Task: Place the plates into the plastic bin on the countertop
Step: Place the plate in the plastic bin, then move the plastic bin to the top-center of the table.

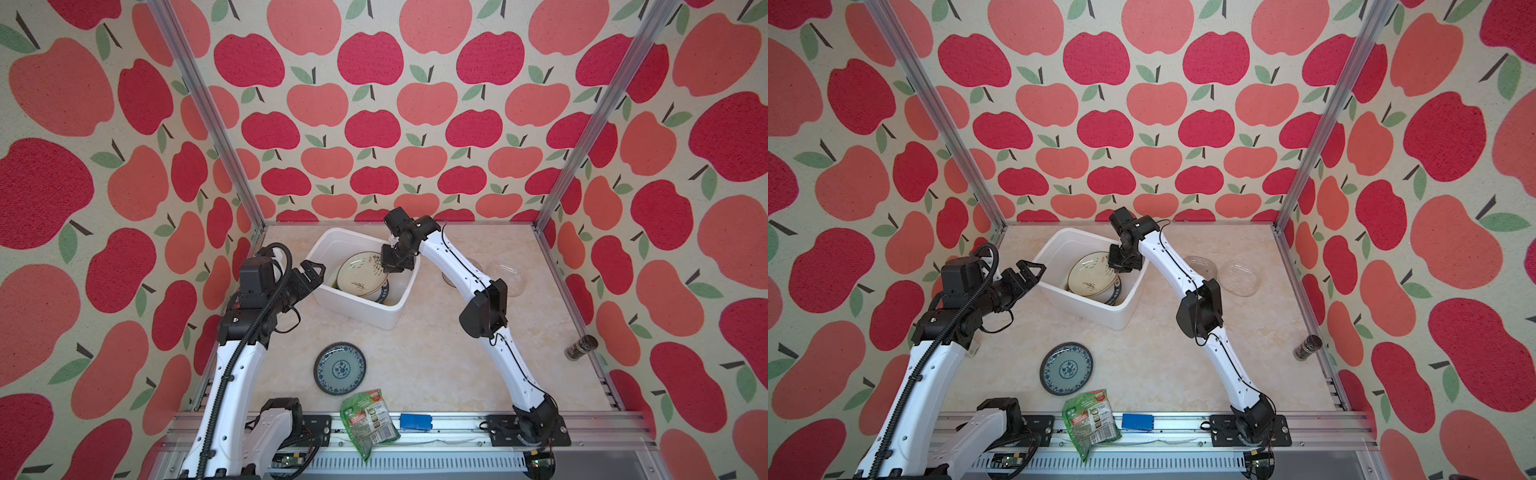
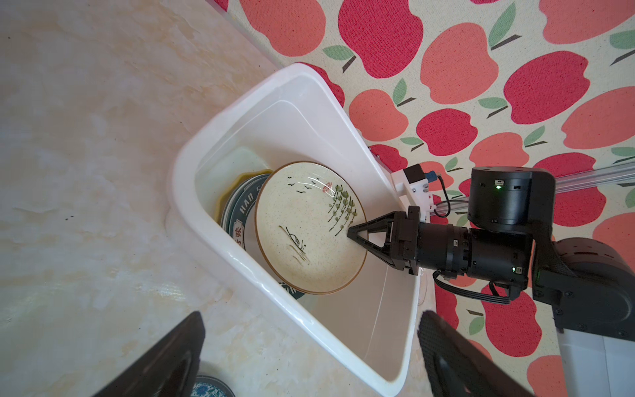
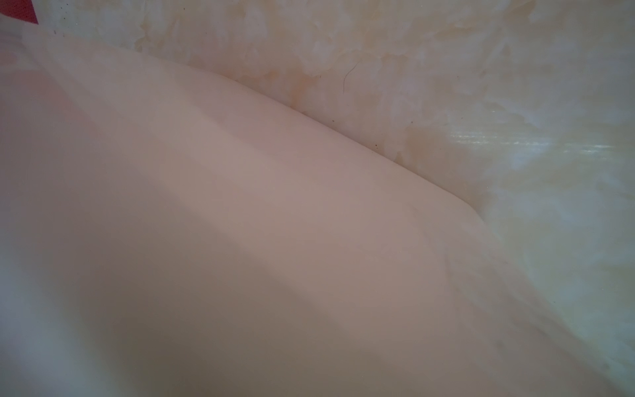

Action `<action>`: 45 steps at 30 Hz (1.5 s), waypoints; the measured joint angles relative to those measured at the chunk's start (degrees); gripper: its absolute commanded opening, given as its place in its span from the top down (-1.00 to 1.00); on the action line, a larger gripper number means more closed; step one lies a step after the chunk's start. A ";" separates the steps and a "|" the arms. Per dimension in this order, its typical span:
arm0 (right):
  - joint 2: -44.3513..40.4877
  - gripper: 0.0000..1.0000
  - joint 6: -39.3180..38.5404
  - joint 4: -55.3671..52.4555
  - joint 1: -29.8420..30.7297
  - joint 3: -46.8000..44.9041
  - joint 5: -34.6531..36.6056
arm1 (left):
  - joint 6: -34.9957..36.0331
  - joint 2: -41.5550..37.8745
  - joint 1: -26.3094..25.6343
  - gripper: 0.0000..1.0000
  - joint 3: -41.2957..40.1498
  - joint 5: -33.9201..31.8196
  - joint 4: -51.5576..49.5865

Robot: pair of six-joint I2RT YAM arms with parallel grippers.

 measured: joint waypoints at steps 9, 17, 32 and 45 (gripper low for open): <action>0.13 0.56 1.42 0.55 -0.90 1.11 -1.70 | 0.07 -0.31 1.90 -0.99 0.00 0.09 -0.39; 0.13 0.58 2.43 0.81 -1.07 1.25 -2.69 | 0.28 -0.28 3.87 -0.99 0.00 0.70 -0.44; -14.73 0.14 0.31 12.04 -9.60 1.77 -6.60 | 3.08 2.78 2.27 -0.98 1.40 3.26 0.04; -66.82 -0.10 -9.03 30.34 -9.05 -62.75 -2.64 | 4.11 -3.37 -2.84 -0.99 -6.34 2.21 5.66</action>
